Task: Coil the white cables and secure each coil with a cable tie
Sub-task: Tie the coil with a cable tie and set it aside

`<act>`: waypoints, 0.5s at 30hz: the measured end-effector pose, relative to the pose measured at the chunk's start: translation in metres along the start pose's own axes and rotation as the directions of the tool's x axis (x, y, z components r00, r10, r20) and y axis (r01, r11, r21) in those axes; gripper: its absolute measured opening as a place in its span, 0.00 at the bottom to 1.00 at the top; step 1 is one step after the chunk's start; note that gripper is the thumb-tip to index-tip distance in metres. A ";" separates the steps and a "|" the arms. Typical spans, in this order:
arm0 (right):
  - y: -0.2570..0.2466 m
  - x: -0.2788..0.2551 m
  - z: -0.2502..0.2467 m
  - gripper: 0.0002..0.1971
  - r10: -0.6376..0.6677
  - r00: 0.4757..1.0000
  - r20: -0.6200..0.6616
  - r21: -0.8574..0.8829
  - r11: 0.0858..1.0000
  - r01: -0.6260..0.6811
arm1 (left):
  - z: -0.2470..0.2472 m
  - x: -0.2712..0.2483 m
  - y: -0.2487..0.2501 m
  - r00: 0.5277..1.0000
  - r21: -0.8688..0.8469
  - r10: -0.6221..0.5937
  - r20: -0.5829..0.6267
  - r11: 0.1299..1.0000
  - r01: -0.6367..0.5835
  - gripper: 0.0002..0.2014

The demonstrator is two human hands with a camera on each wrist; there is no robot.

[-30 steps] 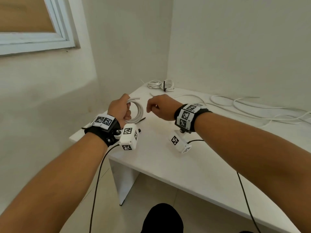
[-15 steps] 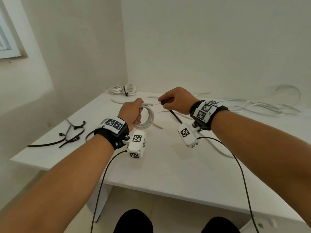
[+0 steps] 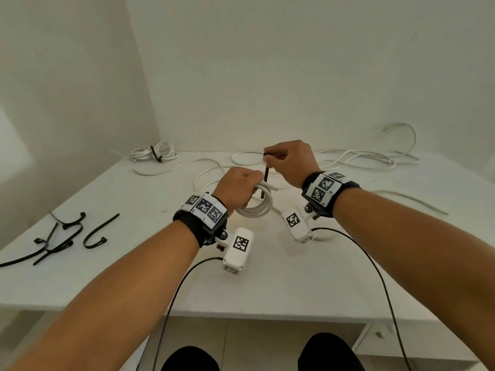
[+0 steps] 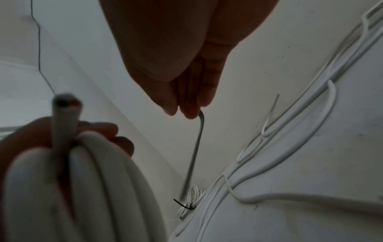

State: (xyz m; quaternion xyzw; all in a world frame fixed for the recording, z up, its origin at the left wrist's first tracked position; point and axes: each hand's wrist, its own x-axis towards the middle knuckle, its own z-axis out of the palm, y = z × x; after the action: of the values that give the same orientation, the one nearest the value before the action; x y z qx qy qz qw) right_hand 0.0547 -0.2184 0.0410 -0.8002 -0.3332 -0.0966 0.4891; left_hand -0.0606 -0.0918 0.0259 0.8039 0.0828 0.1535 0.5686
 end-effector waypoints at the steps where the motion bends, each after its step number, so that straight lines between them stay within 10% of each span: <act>1: 0.002 0.000 0.000 0.10 0.015 1.000 -0.011 0.025 1.000 -0.015 | 0.002 0.000 0.001 1.000 0.012 0.001 0.007 1.000 -0.001 0.20; 15: -0.015 -0.016 0.003 0.10 0.075 0.953 0.293 0.310 0.936 -0.169 | -0.001 0.001 -0.014 0.996 -0.045 -0.051 -0.077 0.998 0.047 0.18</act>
State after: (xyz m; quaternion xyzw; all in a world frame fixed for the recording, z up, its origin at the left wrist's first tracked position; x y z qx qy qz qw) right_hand 0.0325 -0.2190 0.0425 -0.7314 -0.3591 0.1042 0.5704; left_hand -0.0595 -0.0856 0.0130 0.7827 0.1213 0.1725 0.5855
